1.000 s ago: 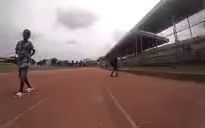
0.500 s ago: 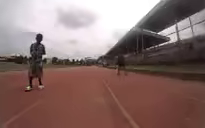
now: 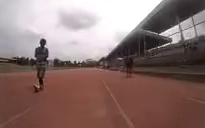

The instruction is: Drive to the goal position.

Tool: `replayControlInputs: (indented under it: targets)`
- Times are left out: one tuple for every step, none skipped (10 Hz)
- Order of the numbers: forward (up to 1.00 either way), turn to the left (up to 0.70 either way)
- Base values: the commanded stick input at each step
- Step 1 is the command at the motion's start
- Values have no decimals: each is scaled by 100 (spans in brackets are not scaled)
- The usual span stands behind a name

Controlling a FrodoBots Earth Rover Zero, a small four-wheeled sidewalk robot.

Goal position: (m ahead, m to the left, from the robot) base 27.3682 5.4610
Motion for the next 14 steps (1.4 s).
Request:
replayControlInputs:
  targets:
    - [70,0]
    - [70,0]
    - [70,0]
    - [70,0]
    - [70,0]
    - [70,0]
    - [70,0]
    - [70,0]
    - [70,0]
    - [70,0]
    - [70,0]
    - [70,0]
    - [70,0]
    - [70,0]
